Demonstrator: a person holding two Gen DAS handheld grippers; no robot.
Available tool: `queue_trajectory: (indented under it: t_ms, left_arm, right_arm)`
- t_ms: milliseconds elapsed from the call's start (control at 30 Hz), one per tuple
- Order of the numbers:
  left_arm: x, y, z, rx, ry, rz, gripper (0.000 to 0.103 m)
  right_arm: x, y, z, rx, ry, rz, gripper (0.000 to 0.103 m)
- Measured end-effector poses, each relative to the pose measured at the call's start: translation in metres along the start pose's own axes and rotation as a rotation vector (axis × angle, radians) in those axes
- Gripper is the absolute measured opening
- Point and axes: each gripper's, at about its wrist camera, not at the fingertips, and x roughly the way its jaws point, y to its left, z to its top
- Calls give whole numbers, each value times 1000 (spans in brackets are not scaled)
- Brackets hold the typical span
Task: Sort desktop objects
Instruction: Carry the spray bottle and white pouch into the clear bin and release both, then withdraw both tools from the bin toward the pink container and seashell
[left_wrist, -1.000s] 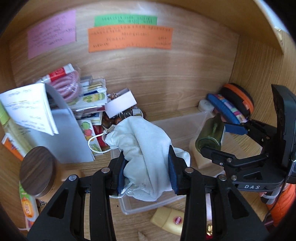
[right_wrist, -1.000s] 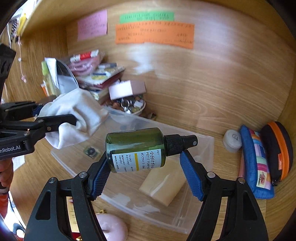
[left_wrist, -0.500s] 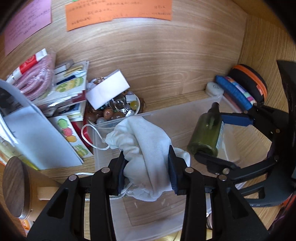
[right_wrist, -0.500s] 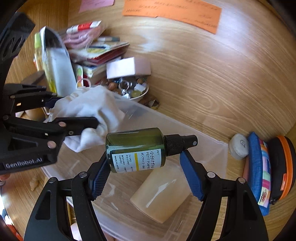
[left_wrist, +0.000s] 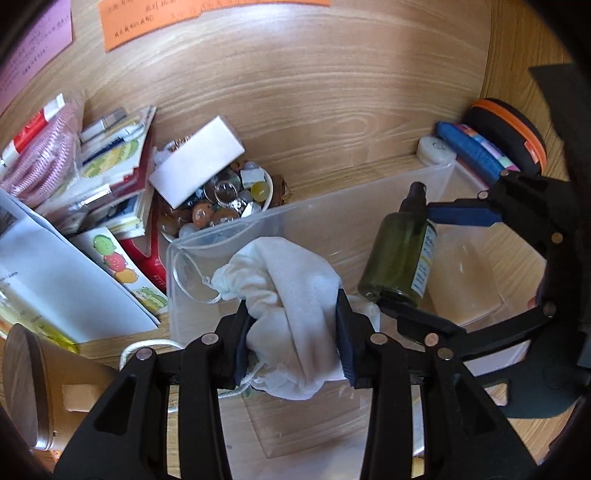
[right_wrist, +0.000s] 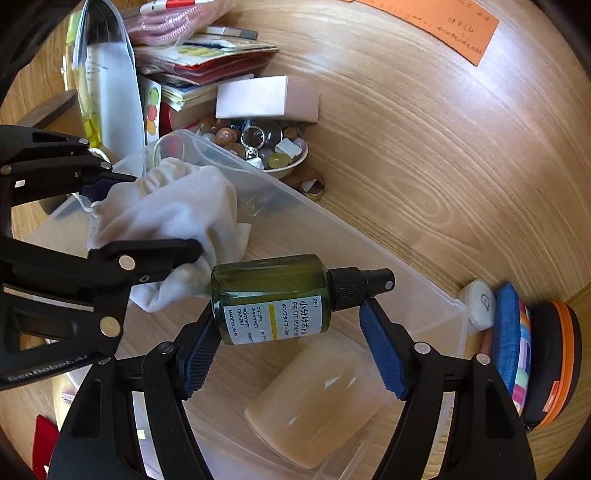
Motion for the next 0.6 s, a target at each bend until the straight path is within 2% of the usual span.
queue_trajectory:
  t_ms: [100, 367, 500, 600]
  left_arm:
    - [7, 1, -1, -11, 19, -10, 41]
    - [-10, 1, -5, -6, -25, 16, 46]
    - [-30, 2, -5, -11, -74, 34, 62]
    - [-44, 1, -5, -7, -105, 46, 66]
  right_arm:
    - [2, 0, 1, 4, 3, -5, 72]
    - [-3, -5, -4, 37, 11, -19, 74]
    - [-8, -7, -5, 57, -1, -12, 74]
    - [-21, -8, -6, 71, -21, -19, 75]
